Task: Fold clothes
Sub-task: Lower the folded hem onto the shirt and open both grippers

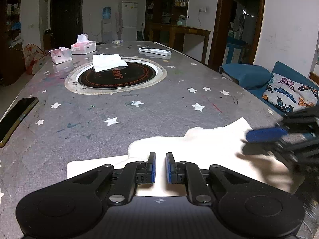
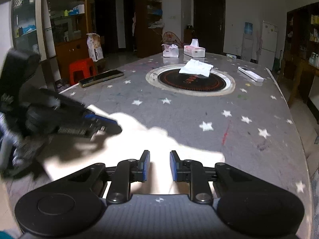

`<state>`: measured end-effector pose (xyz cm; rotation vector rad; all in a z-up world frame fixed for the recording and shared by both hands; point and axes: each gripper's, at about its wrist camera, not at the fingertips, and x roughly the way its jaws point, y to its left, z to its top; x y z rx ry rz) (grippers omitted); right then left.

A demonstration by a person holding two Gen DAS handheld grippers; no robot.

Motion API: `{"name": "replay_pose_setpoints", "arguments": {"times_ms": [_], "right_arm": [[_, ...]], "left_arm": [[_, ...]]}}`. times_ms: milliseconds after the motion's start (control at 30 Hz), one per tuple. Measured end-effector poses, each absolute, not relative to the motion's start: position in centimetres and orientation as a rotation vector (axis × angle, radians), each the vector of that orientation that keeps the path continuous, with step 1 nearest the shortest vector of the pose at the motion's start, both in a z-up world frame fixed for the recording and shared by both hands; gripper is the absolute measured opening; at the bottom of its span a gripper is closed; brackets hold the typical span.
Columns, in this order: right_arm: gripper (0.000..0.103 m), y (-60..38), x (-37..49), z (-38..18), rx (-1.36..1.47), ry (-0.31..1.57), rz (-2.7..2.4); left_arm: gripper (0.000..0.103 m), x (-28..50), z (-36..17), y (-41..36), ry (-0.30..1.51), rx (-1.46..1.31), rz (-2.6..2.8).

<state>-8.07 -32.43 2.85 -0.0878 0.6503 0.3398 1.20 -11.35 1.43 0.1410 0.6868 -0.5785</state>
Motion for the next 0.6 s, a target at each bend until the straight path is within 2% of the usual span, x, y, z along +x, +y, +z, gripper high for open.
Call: {"name": "replay_pose_setpoints", "arguments": {"times_ms": [600], "right_arm": [[0.02,-34.8,-8.2,2.0,-0.03,0.679,0.272]], "left_arm": [[0.014,-0.4,2.0,-10.4,0.656,0.129,-0.562]]}}
